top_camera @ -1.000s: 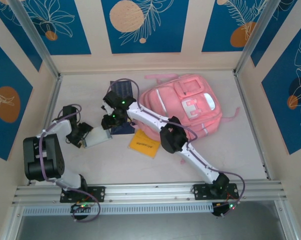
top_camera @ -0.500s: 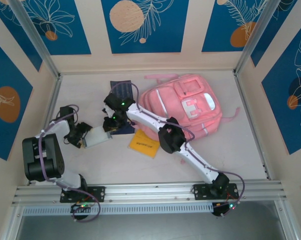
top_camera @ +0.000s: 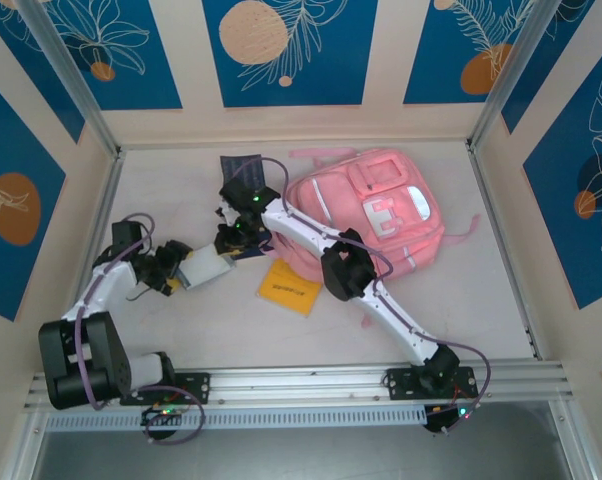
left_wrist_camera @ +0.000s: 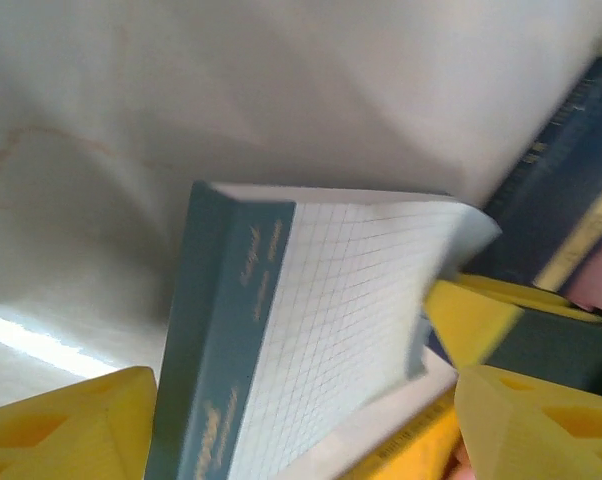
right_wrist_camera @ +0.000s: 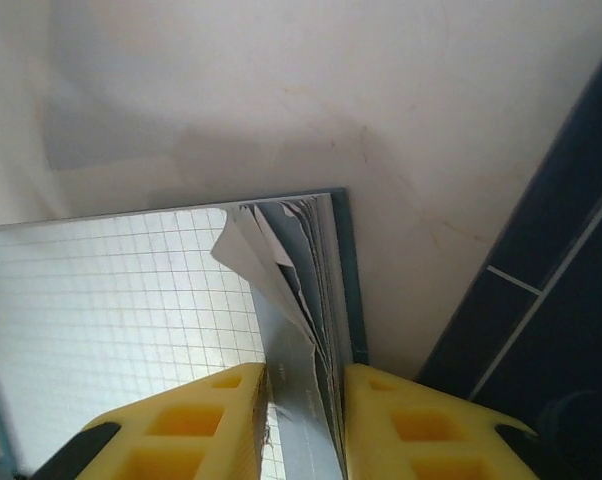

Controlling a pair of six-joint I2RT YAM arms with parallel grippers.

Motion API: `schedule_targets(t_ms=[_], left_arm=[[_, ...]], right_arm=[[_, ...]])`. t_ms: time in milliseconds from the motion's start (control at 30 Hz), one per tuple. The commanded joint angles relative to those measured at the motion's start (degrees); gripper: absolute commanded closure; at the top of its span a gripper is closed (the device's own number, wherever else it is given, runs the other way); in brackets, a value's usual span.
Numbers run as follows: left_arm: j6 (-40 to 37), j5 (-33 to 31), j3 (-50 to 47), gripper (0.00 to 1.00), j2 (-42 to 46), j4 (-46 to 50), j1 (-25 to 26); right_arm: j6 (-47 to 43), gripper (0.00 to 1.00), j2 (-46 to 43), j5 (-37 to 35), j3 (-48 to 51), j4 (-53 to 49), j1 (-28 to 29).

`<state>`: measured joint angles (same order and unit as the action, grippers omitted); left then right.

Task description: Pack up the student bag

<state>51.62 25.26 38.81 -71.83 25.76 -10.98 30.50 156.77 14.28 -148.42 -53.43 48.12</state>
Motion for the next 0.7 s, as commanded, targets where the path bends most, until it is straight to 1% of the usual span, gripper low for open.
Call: schedule_targets(t_ms=[0, 167, 267, 367, 433, 500, 667], left_arm=[[1.6, 8.5, -0.9, 0.23, 1.8, -3.7, 1.3], [2.1, 8.8, -1.6, 0.26, 2.0, -5.1, 1.2], [2.1, 8.8, -1.7, 0.31, 1.7, -5.2, 1.2], [2.1, 8.8, -2.1, 0.43, 1.6, -5.2, 1.2], [2.0, 8.4, -2.6, 0.53, 2.0, -4.6, 1.2], [1.9, 7.9, -2.9, 0.65, 2.6, -4.1, 1.2], [0.7, 6.6, -2.7, 0.9, 5.2, -1.0, 1.3]], right_arm=[[1.1, 0.74, 2.4, 4.8, -0.6, -1.2, 1.7], [1.4, 0.74, 2.3, 4.9, -0.7, -1.4, 1.5], [1.3, 0.75, 2.3, 4.5, -0.7, -1.7, 1.5], [1.4, 0.75, 2.2, 4.0, -0.8, -1.9, 1.5], [1.4, 0.75, 2.2, 3.6, -1.0, -2.2, 1.5], [1.5, 0.75, 2.2, 3.1, -1.4, -2.7, 1.4], [0.5, 0.75, 1.4, 0.2, -3.5, -5.0, 1.7]])
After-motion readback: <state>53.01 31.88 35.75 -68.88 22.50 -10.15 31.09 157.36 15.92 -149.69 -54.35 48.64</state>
